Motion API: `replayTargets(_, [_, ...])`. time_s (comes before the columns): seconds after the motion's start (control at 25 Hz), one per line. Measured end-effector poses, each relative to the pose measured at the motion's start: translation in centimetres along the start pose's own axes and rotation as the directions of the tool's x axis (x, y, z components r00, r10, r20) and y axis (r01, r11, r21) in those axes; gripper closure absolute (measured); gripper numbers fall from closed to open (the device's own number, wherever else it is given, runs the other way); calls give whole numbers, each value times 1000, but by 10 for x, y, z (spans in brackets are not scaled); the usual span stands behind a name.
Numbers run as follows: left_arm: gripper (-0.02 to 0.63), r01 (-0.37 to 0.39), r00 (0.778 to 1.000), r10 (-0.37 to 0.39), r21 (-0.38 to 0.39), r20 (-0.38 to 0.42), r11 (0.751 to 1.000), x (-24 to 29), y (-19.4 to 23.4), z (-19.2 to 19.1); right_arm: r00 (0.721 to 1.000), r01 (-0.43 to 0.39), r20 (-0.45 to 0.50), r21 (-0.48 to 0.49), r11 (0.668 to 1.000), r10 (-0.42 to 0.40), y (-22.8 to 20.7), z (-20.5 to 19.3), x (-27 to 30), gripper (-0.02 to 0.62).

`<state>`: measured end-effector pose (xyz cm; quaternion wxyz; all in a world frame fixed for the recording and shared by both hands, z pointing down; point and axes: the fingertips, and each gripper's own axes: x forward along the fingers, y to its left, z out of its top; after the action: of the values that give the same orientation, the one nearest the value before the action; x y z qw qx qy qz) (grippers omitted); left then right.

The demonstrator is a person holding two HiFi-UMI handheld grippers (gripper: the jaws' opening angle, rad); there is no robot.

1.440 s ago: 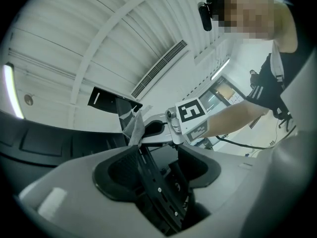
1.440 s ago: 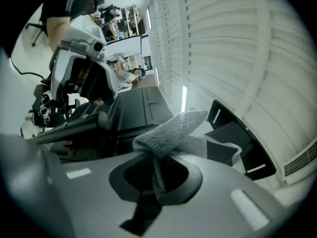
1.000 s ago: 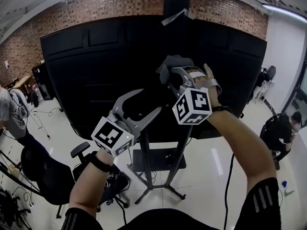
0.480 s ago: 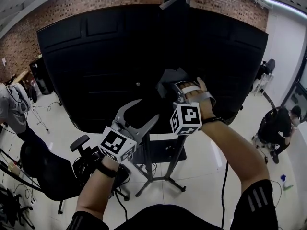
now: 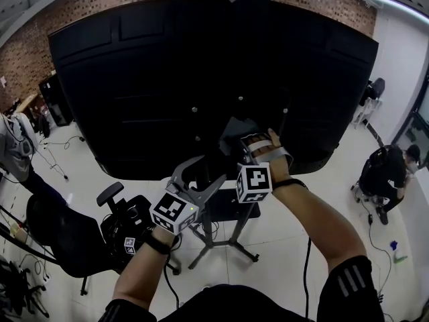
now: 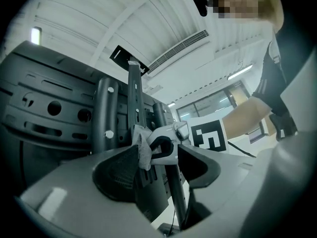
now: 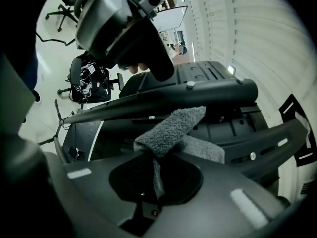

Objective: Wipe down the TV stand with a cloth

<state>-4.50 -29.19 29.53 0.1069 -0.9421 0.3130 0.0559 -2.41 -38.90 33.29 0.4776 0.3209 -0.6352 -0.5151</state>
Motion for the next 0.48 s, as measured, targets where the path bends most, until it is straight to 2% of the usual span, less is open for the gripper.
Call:
replayTargets(0.36, [331, -10, 998, 7, -63, -60, 998, -6, -7, -44, 994, -111, -16, -9, 994, 111, 80, -1, 24, 574])
replayTargets(0.48, [331, -18, 997, 12, -75, -83, 997, -7, -6, -55, 992, -123, -21, -14, 992, 123, 90, -3, 27, 574])
